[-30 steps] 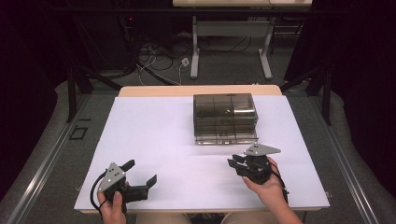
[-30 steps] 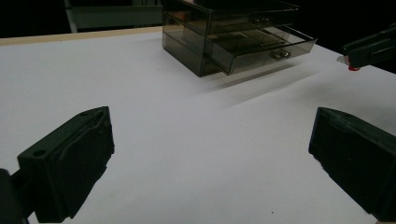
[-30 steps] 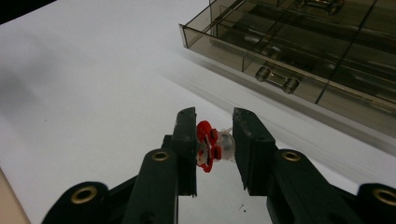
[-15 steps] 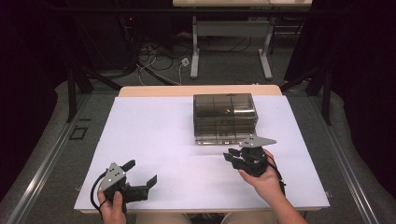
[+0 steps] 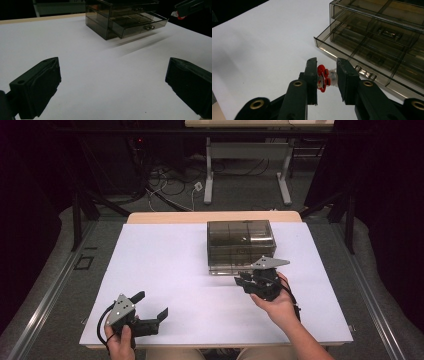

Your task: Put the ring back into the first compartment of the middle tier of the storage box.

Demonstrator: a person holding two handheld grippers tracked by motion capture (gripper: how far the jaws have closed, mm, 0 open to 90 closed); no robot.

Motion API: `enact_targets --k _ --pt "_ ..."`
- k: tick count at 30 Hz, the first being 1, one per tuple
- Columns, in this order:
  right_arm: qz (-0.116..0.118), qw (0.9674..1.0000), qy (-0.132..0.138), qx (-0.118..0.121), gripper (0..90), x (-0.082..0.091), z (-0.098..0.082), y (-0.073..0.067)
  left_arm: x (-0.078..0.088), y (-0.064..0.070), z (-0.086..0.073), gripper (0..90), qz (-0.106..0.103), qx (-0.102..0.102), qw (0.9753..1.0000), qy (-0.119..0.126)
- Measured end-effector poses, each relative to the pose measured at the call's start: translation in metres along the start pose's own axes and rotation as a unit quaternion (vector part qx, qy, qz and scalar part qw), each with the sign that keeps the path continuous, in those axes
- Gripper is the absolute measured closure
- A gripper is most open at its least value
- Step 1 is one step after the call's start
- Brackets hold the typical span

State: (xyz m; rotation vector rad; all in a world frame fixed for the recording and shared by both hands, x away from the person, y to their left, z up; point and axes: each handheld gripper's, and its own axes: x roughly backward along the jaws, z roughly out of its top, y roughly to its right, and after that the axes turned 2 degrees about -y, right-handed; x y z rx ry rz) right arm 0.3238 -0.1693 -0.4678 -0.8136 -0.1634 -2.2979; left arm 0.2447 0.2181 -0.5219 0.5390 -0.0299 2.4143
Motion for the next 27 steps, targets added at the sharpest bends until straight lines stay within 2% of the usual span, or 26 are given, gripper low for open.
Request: enact_targets --k 16,27 --pt "-0.001 1.0000 -0.010 0.002 71.2 -0.016 0.021 -0.004 0.000 -0.001 0.000 0.6 0.001 0.001 1.0000 -0.001" --pt "-0.002 0.9999 -0.011 -0.002 71.2 -0.028 0.031 -0.007 0.002 0.000 0.000 0.6 0.013 0.001 0.9999 0.005"
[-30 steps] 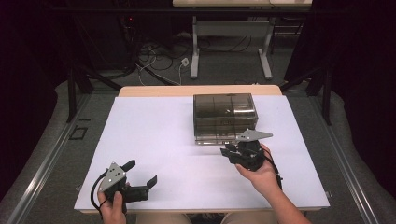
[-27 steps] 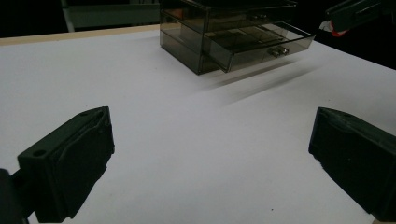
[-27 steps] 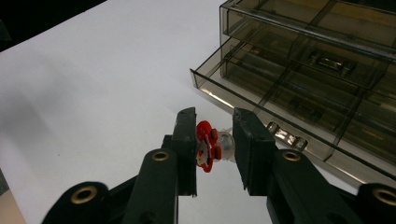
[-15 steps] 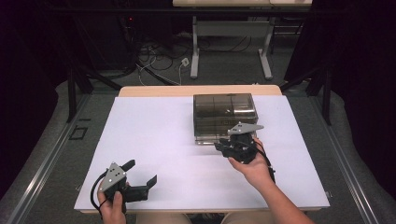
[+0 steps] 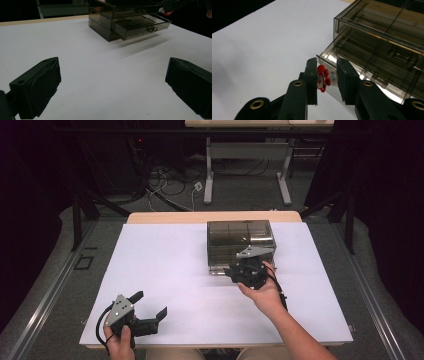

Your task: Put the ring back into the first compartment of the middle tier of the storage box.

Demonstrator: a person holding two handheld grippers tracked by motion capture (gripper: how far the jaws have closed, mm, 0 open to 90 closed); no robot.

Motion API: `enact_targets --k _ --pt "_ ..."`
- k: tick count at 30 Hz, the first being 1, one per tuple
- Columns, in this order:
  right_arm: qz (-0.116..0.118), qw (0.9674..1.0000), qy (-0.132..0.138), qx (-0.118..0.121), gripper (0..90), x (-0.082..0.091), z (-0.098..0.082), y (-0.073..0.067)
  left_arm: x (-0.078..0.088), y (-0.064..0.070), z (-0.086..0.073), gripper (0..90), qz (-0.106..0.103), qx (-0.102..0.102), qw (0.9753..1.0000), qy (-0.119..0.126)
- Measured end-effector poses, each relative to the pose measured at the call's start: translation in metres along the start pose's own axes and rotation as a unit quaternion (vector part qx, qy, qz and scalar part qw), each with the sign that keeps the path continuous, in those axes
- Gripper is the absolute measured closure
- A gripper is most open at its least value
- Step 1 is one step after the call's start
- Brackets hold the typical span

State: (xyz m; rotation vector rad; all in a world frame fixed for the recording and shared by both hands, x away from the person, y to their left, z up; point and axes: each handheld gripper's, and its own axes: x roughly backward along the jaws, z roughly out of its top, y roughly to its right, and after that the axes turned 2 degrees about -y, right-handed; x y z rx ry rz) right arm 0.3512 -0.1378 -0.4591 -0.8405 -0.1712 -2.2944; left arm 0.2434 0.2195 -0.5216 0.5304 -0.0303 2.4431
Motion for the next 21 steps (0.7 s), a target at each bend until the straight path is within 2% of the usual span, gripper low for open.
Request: enact_targets --k 5,10,21 --pt "-0.001 1.0000 0.002 -0.005 71.2 -0.005 0.003 0.000 -0.002 0.000 0.000 0.6 -0.001 0.008 1.0000 0.003" --pt "-0.004 1.0000 0.004 -0.006 71.2 -0.011 0.007 0.000 -0.002 0.000 0.000 0.6 0.004 0.004 1.0000 0.004" --pt "-0.010 0.9999 0.004 -0.009 71.2 -0.020 0.011 0.000 -0.001 0.001 0.000 0.5 0.002 -0.004 1.0000 0.003"
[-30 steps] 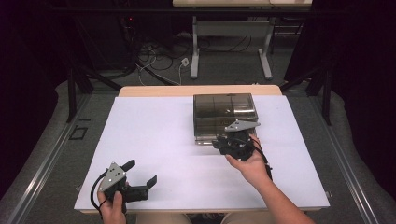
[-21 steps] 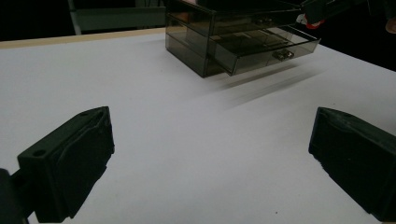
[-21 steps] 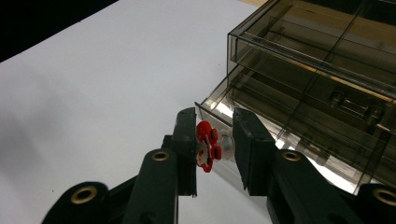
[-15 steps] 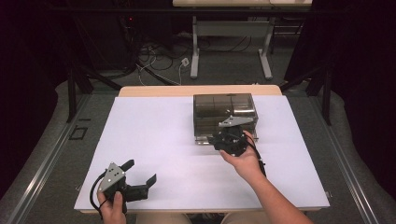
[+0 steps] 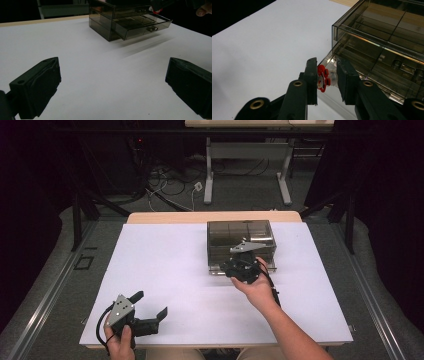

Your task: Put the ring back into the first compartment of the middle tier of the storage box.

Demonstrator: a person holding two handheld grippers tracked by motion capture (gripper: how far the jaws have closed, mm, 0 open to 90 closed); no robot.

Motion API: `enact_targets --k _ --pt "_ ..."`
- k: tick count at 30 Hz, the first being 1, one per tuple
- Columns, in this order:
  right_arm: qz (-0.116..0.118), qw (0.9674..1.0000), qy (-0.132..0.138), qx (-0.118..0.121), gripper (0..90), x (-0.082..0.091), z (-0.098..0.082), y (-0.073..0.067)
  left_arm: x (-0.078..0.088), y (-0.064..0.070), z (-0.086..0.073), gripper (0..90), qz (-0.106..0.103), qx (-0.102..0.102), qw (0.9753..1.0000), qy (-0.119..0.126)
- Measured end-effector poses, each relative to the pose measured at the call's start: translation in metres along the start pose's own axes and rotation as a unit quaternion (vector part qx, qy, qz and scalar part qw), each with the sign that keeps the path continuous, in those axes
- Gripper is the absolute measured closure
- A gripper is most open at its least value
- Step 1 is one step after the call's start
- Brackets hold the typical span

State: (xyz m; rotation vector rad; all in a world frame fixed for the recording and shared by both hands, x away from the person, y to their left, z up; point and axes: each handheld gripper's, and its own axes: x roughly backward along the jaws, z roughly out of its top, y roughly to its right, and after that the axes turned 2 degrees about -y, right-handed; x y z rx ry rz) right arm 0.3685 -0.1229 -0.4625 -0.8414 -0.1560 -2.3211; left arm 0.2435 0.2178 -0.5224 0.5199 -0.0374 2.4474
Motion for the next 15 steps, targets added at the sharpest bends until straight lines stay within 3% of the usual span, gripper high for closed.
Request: enact_targets --k 15 --pt "-0.018 0.9998 -0.009 -0.008 71.2 -0.015 -0.001 0.006 -0.001 -0.001 -0.001 0.5 -0.004 -0.004 1.0000 -0.007"
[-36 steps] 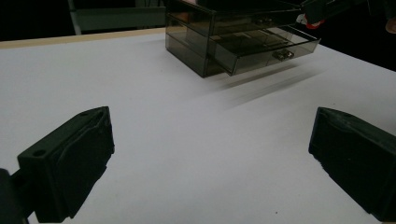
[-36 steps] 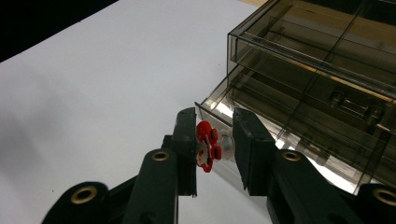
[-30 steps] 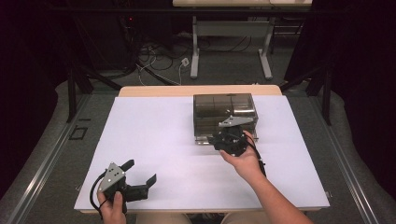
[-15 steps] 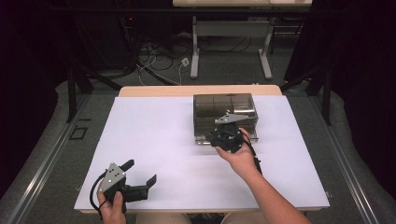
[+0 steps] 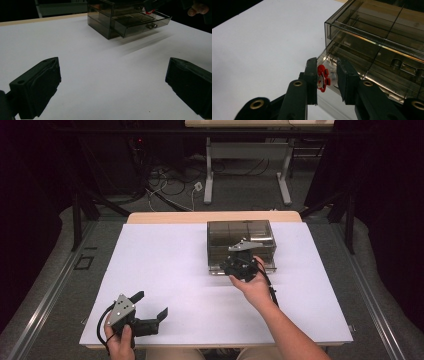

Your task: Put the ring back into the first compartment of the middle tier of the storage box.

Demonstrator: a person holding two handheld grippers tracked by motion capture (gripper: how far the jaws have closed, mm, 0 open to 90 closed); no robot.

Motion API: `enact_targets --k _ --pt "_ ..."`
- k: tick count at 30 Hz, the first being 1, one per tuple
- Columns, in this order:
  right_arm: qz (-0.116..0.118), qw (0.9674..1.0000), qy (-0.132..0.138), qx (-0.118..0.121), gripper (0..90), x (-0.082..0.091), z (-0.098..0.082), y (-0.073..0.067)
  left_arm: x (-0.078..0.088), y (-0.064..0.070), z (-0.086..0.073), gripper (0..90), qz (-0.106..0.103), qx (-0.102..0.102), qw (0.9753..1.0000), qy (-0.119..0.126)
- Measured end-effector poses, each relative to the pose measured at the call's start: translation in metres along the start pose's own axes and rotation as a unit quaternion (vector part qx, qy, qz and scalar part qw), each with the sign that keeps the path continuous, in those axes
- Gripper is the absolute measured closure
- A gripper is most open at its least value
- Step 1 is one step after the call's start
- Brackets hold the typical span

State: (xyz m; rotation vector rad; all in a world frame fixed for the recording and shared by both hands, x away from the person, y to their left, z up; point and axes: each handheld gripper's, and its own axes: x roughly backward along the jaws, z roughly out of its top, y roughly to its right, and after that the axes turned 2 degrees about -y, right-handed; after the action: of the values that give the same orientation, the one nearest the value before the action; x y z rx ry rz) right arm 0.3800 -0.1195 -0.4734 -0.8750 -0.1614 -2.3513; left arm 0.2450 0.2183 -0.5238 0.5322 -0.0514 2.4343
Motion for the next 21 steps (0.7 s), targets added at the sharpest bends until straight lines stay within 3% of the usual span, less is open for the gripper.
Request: enact_targets --k 21 --pt "-0.023 0.9995 -0.004 -0.021 71.1 -0.026 -0.004 0.005 -0.001 -0.001 0.000 0.6 -0.006 -0.001 1.0000 -0.002"
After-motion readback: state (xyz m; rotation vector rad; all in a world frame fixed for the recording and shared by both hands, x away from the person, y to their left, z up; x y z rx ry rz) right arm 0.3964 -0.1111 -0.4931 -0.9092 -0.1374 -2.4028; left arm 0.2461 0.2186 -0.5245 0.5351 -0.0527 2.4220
